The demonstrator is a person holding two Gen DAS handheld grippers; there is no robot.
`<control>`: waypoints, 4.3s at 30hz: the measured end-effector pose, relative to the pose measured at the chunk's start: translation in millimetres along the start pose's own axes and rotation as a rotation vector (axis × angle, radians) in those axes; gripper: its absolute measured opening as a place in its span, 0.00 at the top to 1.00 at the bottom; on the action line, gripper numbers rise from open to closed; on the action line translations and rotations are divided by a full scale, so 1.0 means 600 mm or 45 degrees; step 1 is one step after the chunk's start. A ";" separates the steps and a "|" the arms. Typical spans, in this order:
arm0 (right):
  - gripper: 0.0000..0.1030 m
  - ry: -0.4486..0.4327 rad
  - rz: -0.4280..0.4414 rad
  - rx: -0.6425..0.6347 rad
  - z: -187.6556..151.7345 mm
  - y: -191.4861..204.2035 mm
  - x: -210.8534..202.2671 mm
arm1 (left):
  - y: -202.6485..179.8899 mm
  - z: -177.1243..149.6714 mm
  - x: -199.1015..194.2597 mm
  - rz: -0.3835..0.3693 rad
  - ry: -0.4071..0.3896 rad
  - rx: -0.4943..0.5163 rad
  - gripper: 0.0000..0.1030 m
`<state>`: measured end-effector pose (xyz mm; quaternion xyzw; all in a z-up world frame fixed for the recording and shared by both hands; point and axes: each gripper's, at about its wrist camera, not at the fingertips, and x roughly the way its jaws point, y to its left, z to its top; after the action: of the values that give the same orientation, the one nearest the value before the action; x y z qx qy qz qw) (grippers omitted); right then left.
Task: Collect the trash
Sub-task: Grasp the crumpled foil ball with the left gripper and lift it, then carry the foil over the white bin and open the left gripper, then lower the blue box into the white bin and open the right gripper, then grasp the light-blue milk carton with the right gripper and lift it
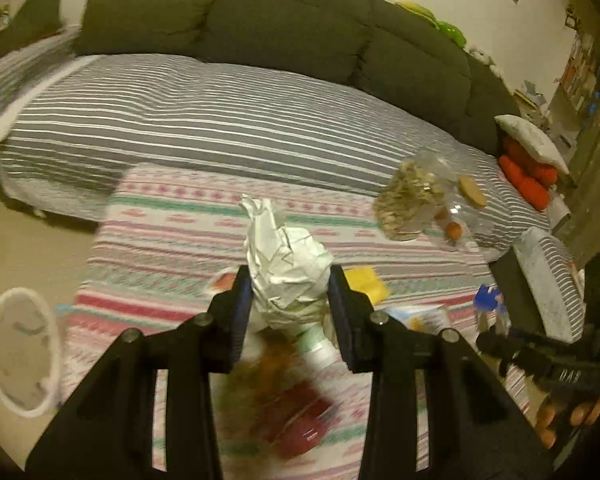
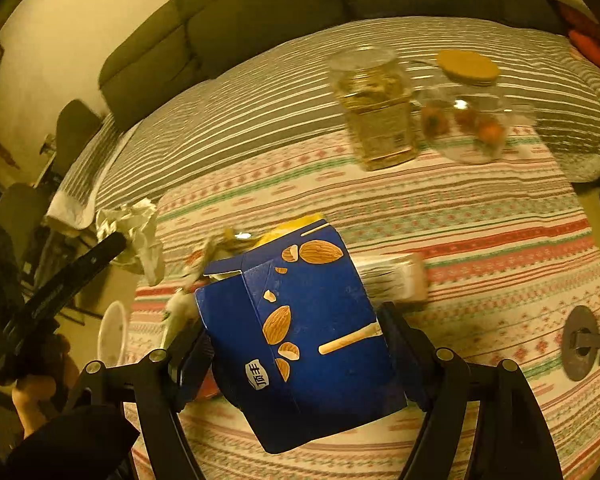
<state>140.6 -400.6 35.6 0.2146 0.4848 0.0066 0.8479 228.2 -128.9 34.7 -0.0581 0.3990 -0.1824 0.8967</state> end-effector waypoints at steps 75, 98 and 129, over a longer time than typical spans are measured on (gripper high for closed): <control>0.21 0.223 0.277 -0.539 -0.149 0.620 0.380 | 0.547 -0.247 -0.220 0.547 0.168 -0.483 0.07; 0.03 0.141 0.050 -0.532 -0.121 0.503 0.266 | 0.478 -0.229 -0.205 0.546 0.165 -0.358 0.01; 0.03 0.089 -0.458 -0.170 0.007 0.048 0.135 | 0.305 -0.174 -0.092 0.311 0.279 -0.316 0.01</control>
<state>192.8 -358.4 -18.4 0.0672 0.5429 -0.1054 0.8305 169.0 65.3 -43.1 -0.0991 0.5178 -0.0269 0.8493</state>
